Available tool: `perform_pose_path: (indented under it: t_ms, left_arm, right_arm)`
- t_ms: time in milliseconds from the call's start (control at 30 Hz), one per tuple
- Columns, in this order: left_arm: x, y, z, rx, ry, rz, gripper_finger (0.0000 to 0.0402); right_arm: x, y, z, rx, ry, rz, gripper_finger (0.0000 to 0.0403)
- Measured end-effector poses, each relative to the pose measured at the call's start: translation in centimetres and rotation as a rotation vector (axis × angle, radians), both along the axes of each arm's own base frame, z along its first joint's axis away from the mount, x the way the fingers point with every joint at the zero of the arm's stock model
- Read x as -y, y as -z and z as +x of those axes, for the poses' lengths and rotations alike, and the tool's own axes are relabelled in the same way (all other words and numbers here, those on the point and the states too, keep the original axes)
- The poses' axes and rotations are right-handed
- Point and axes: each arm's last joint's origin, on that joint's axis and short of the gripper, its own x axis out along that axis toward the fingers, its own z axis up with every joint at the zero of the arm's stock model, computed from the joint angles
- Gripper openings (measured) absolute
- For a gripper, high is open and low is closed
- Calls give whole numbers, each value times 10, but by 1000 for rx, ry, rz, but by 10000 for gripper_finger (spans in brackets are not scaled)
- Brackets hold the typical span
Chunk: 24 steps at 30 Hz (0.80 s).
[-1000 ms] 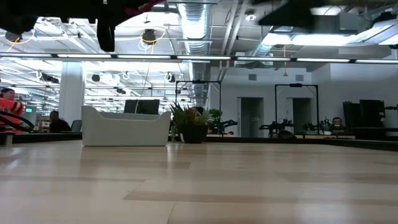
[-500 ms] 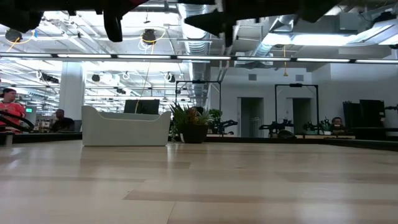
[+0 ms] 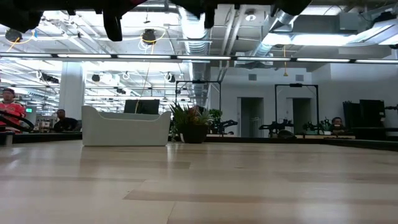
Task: Pick and place USB-C Cables
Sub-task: Put the red charger cable into the white bin
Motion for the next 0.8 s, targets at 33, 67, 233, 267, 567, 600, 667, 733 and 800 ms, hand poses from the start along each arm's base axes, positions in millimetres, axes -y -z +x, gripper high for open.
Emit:
perform_pose_path:
  t_ms: [33,67,233,267,567,600,667,733,800]
  left_arm:
    - [0,0,0,0,0,0,22]
    - [0,0,0,0,0,0,22]
    - [0,0,0,0,-2,-1,22]
    - [0,0,0,0,-6,-3,22]
    - [-1,1,0,-13,-41,2,23]
    - [-1,1,0,-15,-46,0,23]
    - [-1,1,0,-18,-49,-8,23]
    - [-1,2,0,-26,-46,-17,23]
    - [-1,3,0,-28,-46,-29,23]
  right_arm:
    - [1,-3,-1,23,-13,-1,260]
    - [2,-6,-1,40,-23,-3,260]
    - [8,-11,-1,96,-80,13,254]
    - [9,-11,-1,95,-87,15,248]
    - [11,-10,-1,90,-100,-15,69]
    - [11,-10,-1,91,-100,-20,40]
    - [11,-11,-1,92,-100,-19,21]
    - [11,-10,-1,90,-102,-6,25]
    - [11,-10,-1,90,-100,9,24]
